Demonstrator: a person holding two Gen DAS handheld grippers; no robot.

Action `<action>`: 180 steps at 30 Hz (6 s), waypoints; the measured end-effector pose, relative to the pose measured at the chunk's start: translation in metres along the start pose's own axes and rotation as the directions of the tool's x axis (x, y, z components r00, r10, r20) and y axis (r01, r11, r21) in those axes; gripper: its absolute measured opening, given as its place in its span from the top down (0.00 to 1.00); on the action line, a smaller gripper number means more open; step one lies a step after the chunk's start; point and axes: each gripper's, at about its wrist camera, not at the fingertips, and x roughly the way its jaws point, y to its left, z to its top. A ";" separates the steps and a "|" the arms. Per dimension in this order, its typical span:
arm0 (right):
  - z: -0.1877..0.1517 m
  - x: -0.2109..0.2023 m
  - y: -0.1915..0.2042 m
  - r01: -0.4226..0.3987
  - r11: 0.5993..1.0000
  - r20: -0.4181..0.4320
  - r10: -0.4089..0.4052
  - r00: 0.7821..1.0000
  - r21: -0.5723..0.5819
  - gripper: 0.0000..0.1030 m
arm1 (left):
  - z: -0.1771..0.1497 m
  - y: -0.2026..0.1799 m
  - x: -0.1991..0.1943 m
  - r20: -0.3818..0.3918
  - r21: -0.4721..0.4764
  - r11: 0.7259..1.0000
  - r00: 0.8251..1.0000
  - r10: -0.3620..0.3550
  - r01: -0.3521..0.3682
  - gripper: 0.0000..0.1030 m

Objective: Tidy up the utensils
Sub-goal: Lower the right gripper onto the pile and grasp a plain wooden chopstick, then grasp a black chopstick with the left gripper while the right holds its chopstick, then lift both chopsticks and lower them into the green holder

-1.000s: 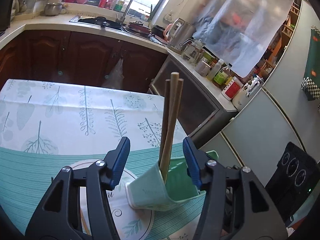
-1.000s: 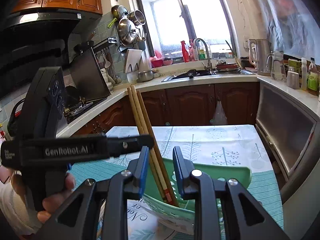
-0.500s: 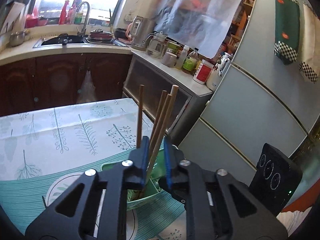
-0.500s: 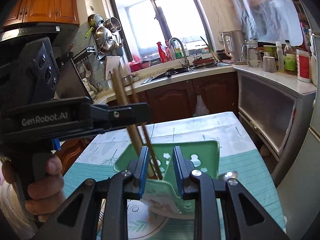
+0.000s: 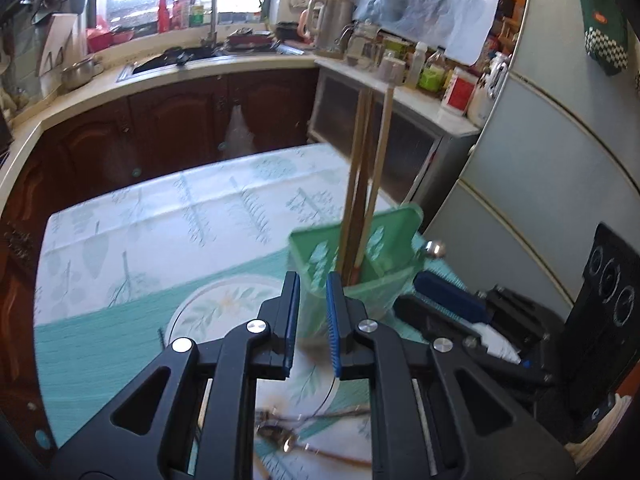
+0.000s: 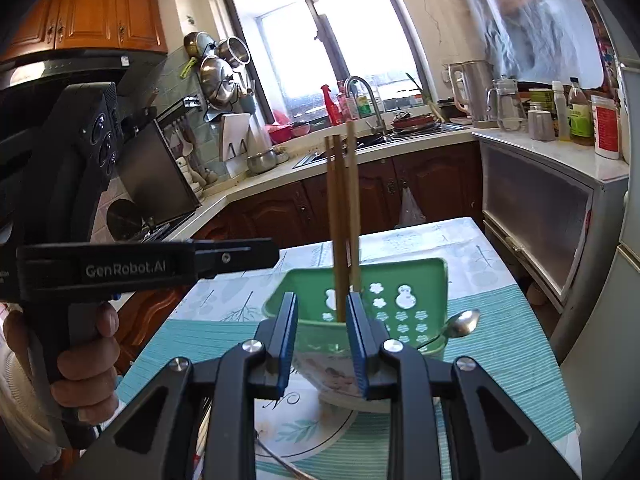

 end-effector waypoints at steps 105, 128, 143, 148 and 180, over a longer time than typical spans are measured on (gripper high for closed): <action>-0.103 0.118 0.103 -0.049 0.999 -0.785 0.025 0.619 -0.007 0.94 | -0.094 0.122 0.101 -0.713 -0.100 0.940 0.683 0.162 -0.326 0.89; -0.098 0.149 0.135 -0.088 0.986 -0.880 -0.083 0.468 -0.140 0.95 | -0.092 0.106 0.033 -0.626 -0.149 0.951 0.770 0.121 -0.271 0.96; 0.000 0.037 0.061 -0.173 0.964 -0.483 0.252 0.838 0.204 0.96 | 0.048 0.047 -0.072 -0.091 -0.202 0.972 0.990 0.105 -0.121 0.97; 0.061 0.001 0.030 -0.125 0.971 -0.253 0.175 0.951 0.205 0.96 | 0.105 0.011 -0.084 0.067 -0.197 0.977 0.993 0.098 -0.083 0.96; 0.071 0.022 0.001 -0.033 0.998 -0.202 0.045 0.978 0.062 1.00 | 0.035 0.004 0.044 0.096 -0.171 0.984 0.993 0.069 -0.052 0.47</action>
